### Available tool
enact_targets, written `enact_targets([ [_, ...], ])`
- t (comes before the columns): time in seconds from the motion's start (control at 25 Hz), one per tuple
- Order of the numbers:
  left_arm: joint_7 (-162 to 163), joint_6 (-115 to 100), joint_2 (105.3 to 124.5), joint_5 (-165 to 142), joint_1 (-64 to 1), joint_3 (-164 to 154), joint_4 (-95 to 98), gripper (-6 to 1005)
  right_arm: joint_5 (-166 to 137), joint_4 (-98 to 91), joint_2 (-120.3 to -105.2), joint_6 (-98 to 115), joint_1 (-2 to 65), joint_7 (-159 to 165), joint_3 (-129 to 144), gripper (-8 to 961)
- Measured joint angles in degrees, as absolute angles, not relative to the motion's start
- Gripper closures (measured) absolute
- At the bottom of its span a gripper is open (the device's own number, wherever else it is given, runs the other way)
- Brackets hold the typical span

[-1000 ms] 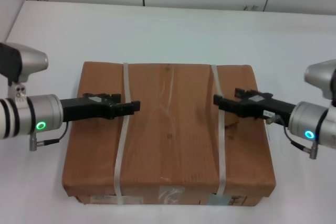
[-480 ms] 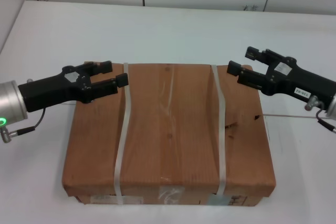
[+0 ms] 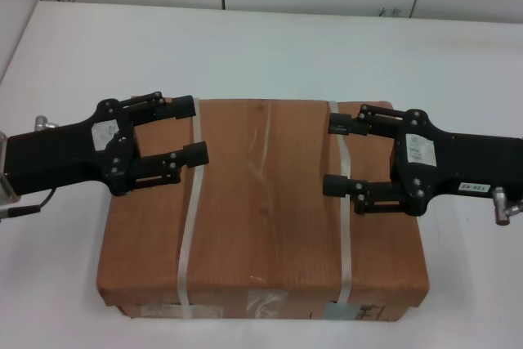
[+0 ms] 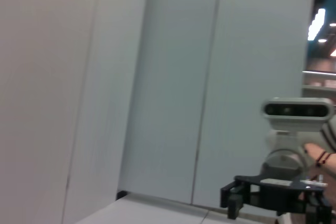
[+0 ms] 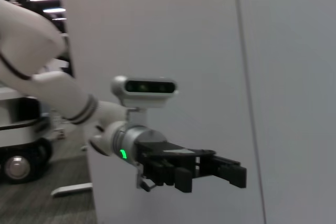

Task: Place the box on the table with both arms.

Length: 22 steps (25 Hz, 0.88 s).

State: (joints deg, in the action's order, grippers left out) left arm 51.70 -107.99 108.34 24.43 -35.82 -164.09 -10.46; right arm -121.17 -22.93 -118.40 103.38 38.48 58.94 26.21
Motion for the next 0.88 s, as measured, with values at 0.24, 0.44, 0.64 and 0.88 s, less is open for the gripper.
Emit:
enact_targets([
  [0.24, 51.7, -108.4, 108.39, 24.7, -35.5, -164.1, -10.5, 258, -120.7, -22.8, -118.43, 103.8, 38.1, 57.2, 25.9, 113],
  [0.44, 51.8, -108.4, 108.73, 24.7, -35.8, -164.1, -10.5, 258, -120.6, -22.6, -118.61, 103.5, 38.1, 56.8, 25.8, 113],
  [0.64, 51.7, -108.4, 108.93, 24.7, -35.8, -164.1, -10.5, 258, -120.2, -22.5, -118.69, 103.4, 38.0, 56.7, 25.8, 113],
  [0.88, 51.7, -108.2, 109.2, 24.8, -35.9, -164.1, -10.4, 258, -119.7, -22.5, -118.73, 103.4, 37.8, 56.5, 25.8, 113],
])
